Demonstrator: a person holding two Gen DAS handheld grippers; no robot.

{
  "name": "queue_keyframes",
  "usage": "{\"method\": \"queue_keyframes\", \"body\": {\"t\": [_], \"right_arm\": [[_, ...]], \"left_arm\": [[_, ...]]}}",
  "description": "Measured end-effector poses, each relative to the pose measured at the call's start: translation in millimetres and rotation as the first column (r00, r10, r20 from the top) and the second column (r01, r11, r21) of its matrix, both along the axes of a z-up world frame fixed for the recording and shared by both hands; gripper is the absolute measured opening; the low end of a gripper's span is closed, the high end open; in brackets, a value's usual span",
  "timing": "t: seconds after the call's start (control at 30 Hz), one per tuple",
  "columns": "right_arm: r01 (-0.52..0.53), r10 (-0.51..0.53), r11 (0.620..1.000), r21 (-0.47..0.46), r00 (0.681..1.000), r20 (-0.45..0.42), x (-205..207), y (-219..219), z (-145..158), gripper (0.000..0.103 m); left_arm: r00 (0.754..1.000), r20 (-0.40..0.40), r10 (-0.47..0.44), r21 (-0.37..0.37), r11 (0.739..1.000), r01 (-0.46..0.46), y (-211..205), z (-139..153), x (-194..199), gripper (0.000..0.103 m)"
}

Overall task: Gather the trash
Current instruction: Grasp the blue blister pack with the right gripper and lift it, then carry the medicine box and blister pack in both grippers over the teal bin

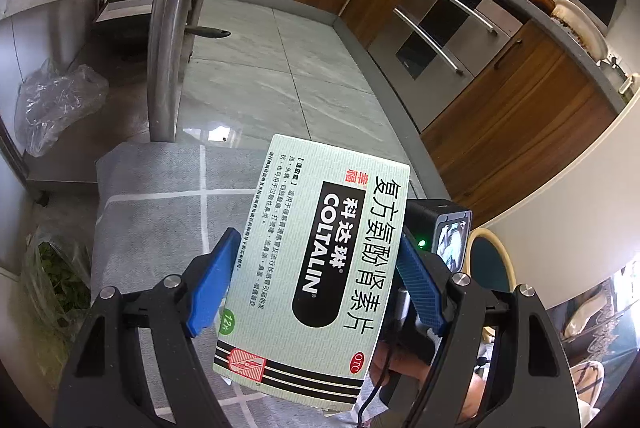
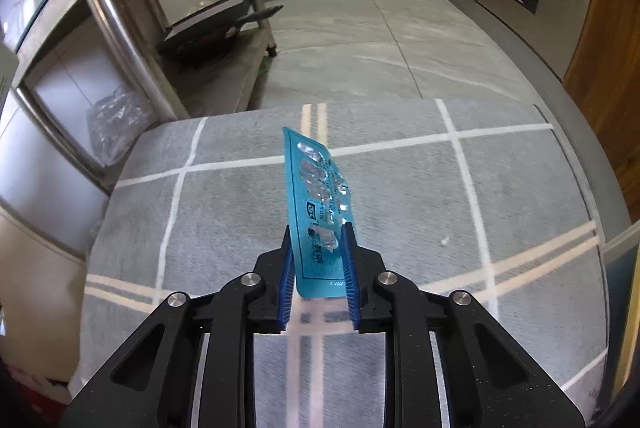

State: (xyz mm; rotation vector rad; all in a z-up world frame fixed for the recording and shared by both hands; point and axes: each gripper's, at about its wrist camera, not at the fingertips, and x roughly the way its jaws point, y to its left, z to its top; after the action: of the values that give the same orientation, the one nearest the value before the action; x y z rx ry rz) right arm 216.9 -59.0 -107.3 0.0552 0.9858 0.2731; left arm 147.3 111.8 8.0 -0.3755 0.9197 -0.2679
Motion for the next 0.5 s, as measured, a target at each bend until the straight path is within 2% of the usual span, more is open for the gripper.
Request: {"method": "queue_keyframes", "body": {"t": [0.07,0.23,0.5], "right_arm": [[0.019,-0.019,0.999,0.030,1.000,-0.011,1.0,-7.6,1.4,0.020],[0.116,-0.108,0.979,0.169,0.993,-0.057,2.1,-45.2,2.3,0.011],[0.192,-0.175,0.932,0.307,0.981,-0.083,-7.0,-93.3,-0.8,0.010]], "left_arm": [[1.000,0.000,-0.002,-0.003,1.000,0.002,0.2,0.1,-0.3,0.076],[1.000,0.008,-0.010,-0.017,1.000,0.011,-2.2,4.3,-0.3,0.076],[0.999,0.008,-0.037,0.000,0.999,0.037,-16.2,6.3,1.7,0.076]]}}
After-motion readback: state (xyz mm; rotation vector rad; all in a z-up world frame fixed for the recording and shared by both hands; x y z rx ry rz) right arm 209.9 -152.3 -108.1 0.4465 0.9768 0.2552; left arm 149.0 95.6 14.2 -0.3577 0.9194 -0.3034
